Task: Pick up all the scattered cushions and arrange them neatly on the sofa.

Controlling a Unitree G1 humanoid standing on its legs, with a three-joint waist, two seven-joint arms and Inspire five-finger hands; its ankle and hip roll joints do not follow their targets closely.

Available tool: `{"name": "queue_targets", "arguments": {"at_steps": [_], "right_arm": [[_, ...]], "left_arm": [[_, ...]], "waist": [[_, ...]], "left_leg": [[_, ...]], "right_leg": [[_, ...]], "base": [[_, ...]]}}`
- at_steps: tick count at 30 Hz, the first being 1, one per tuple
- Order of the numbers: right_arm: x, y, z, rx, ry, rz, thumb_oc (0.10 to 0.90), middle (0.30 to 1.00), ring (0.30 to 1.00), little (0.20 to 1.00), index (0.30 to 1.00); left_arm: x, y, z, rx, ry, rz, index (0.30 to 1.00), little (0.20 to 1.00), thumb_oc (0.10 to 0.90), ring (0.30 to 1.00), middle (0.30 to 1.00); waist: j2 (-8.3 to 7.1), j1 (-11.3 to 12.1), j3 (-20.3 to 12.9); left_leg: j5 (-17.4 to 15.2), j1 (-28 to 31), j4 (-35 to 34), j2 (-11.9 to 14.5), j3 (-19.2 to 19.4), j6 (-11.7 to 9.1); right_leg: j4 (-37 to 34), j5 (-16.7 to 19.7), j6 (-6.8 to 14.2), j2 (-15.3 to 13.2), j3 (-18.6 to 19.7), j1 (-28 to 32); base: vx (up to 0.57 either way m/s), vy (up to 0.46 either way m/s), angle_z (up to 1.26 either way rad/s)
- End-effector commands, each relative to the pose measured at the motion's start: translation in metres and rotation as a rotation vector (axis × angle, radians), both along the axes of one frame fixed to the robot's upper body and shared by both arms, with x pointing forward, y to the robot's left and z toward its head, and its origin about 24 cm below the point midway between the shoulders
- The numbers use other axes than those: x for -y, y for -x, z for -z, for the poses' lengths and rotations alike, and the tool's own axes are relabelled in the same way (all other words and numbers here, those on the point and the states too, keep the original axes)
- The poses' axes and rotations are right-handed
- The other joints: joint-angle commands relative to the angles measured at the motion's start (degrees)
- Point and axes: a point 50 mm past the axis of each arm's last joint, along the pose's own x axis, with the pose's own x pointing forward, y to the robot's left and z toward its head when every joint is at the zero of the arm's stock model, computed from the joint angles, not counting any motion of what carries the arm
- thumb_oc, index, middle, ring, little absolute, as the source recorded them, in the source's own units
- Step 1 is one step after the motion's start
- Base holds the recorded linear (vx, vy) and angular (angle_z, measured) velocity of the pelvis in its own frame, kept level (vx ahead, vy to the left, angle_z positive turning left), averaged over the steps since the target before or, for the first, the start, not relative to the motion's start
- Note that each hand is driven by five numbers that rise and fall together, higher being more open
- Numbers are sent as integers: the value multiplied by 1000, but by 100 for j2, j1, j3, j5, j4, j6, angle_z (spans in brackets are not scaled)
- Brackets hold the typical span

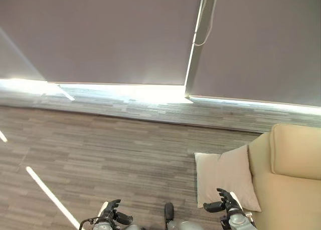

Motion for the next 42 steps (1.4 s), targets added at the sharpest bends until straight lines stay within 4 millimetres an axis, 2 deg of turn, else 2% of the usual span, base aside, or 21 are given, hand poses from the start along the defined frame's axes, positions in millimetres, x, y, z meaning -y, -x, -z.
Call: {"name": "queue_targets", "arguments": {"at_steps": [1,3,5,7,10,13,15,17,18,19,20,22,23,27,28,30,33,36,37,38,42], "right_arm": [[24,30,6,-77,75,42,800,900,900,900,900],[26,31,6,-80,80,47,800,900,900,900,900],[26,28,5,-78,85,49,800,900,900,900,900],[26,30,6,-91,84,46,800,900,900,900,900],[20,27,8,-100,73,22,800,900,900,900,900],[11,18,7,-89,55,-5,800,900,900,900,900],[9,15,6,-81,53,-11,800,900,900,900,900],[4,12,6,-67,39,-25,800,900,900,900,900],[4,12,6,-67,40,-25,800,900,900,900,900],[2,9,6,-63,45,-41,800,900,900,900,900],[1,7,5,-58,49,-49,800,900,900,900,900],[3,9,5,-58,53,-48,800,900,900,900,900],[5,16,7,-69,45,-30,800,900,900,900,900],[11,22,8,-78,46,15,800,900,900,900,900],[15,25,7,-70,44,40,800,900,900,900,900],[19,22,5,-64,62,40,800,900,900,900,900],[20,23,5,-68,67,47,800,900,900,900,900],[23,28,7,-93,80,45,800,900,900,900,900],[24,29,8,-97,84,46,800,900,900,900,900],[27,31,8,-110,96,52,800,900,900,900,900],[27,40,12,-157,100,39,800,900,900,900,900]], "left_arm": [[-7,16,4,-35,-9,-12,900,900,800,900,900],[-7,17,4,-36,-7,-19,900,900,800,900,900],[-8,19,5,-42,0,-46,900,900,800,900,900],[-9,23,6,-62,-6,-46,900,900,800,900,900],[-11,27,7,-77,-18,-51,900,900,800,900,900],[-19,21,3,-62,-48,-51,900,900,800,900,900],[-21,18,2,-53,-53,-56,900,900,800,900,900],[-25,19,1,-54,-56,-76,900,900,800,900,900],[-25,19,1,-54,-56,-76,900,900,800,900,900],[-27,15,0,-42,-51,-94,900,900,800,900,900],[-28,15,0,-40,-49,-102,900,900,800,900,900],[-27,19,1,-54,-42,-100,900,900,800,900,900],[-24,23,3,-73,-39,-74,900,900,800,900,900],[-21,24,5,-83,-32,-42,900,900,800,900,900],[-18,22,4,-76,-26,-20,900,900,800,900,900],[-13,9,1,-34,-13,-11,900,900,800,900,900],[-11,7,1,-29,-8,-12,900,900,800,900,900],[-6,7,3,-33,6,-13,900,900,800,900,900],[-6,7,3,-32,8,-17,900,900,800,900,900],[-2,7,4,-38,16,-17,900,900,800,900,900],[-4,12,6,-70,12,-15,900,900,800,900,900]], "waist": [[-121,64,-209],[-125,119,-183],[-98,215,-175],[-84,221,-212],[-40,224,-368],[62,121,-339],[84,117,-314],[127,125,-359],[130,119,-352],[193,182,-378],[234,216,-394],[249,188,-408],[208,89,-452],[97,2,-463],[20,-27,-390],[-48,99,-269],[-106,136,-265],[-169,233,-245],[-148,276,-230],[-54,370,-190],[66,300,-339]], "left_leg": [[-56,8,-338,-111,-147,272],[86,-135,-411,-118,-343,233],[184,-223,-506,-259,-892,181],[153,-82,-627,-263,-901,197],[58,262,-918,-246,-574,354],[-108,592,-1160,-157,-41,646],[-116,633,-1208,-129,68,665],[-205,875,-1340,-99,420,674],[-206,885,-1344,-97,412,673],[-249,1048,-1417,-37,671,634],[-324,1134,-1432,13,719,598],[-419,1278,-1412,46,825,577],[-486,1335,-1302,-9,831,562],[-265,1107,-560,50,904,417],[109,712,484,345,898,125],[205,200,1180,255,415,214],[129,29,1062,148,209,274],[-64,-60,41,107,-354,328],[65,-133,-233,41,-606,285],[387,-163,-801,-37,-1215,191],[386,169,-1129,-21,-1288,219]], "right_leg": [[210,-521,1104,-336,131,-146],[221,-581,1080,-297,254,-66],[287,-702,1065,-206,546,8],[292,-717,1076,-202,621,55],[495,-739,1139,-264,857,63],[1674,-612,1429,-251,1077,-613],[1842,-604,1475,-271,992,-786],[1726,-617,1455,-572,36,-1001],[1720,-618,1455,-571,26,-986],[1514,-611,1321,-824,-974,-1076],[1486,-665,1340,-895,-1366,-1090],[1389,-699,1354,-929,-1724,-1012],[1152,-722,1289,-719,-1367,-872],[810,-584,1153,-633,-1198,-655],[624,-574,1018,-534,-1044,-455],[489,-621,877,-392,-760,-230],[473,-620,891,-420,-629,-205],[397,-660,1011,-434,-267,-54],[380,-677,1024,-389,-140,-17],[381,-733,1036,-249,178,73],[489,-788,1124,-284,505,83]], "base": [[212,65,-70],[137,41,-63],[205,79,-49],[238,122,-81],[274,220,-113],[142,220,-124],[57,122,-96],[115,89,-70],[129,22,-98],[179,18,-128],[247,6,-158],[223,-40,-123],[140,-93,-45],[79,-121,10],[68,-153,-8],[94,-110,-35],[59,17,-59],[151,67,-46],[197,148,-56],[160,154,-92],[198,244,-125]]}}
